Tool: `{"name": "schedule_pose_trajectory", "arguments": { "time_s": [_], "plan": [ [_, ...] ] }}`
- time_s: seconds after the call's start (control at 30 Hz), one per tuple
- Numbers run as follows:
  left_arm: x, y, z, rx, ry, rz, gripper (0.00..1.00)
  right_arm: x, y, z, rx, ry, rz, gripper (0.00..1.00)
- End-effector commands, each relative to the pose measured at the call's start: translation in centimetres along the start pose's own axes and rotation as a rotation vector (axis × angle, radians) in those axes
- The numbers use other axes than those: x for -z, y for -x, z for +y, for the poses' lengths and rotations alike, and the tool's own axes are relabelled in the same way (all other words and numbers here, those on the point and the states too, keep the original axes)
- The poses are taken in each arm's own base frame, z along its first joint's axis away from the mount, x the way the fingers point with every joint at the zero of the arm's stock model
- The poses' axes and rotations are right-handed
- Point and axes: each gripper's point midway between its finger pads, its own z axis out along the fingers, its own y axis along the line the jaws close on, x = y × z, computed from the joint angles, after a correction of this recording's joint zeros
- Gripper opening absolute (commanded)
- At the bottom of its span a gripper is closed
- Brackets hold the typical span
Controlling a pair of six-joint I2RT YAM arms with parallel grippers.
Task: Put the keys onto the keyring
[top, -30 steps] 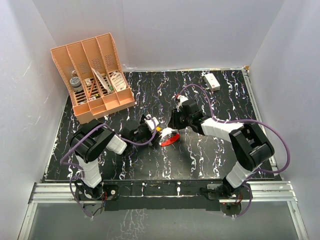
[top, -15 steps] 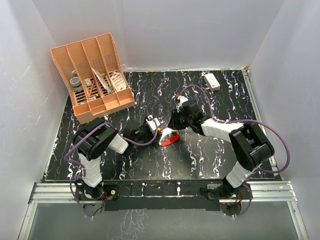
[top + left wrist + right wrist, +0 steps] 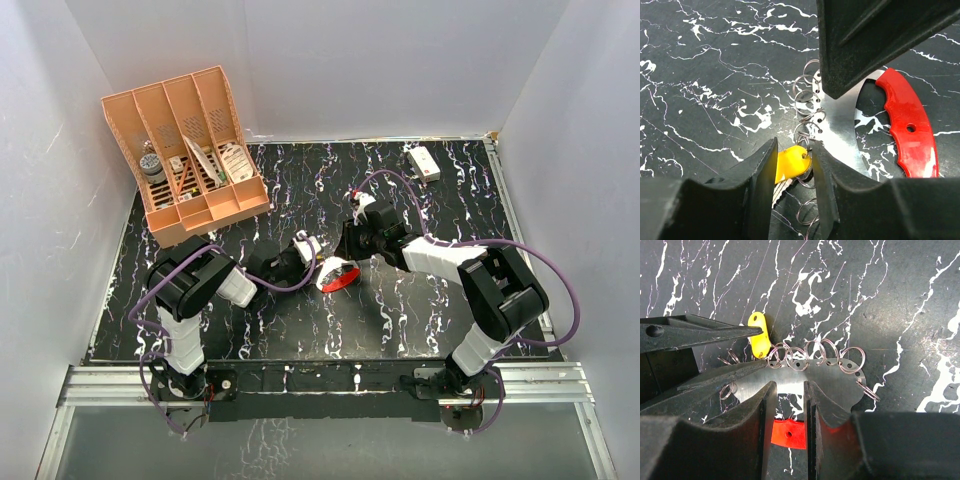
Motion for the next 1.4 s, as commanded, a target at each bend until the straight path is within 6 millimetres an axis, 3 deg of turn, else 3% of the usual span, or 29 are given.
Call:
{"name": "schedule_pose_trajectory", "arguments": {
  "time_s": [0.0, 0.47, 1.37],
  "plan": [
    [-0.7, 2.2, 0.1, -0.031, -0.024, -0.066, 0.28, -0.4, 0.1, 0.4, 0.028, 0.032, -0.023, 0.26],
    [-0.8, 1.9, -0.2, -0.026, -0.042, -0.054, 0.00, -1.6, -0.9, 0.5, 0.037, 0.038, 0.014, 0.27],
    [-0.9, 2.0, -0.7, -0.020, -0.071, -0.062, 0.00, -3.4, -0.5, 1.7, 0.039, 0.058, 0.028, 0.25]
  ]
}}
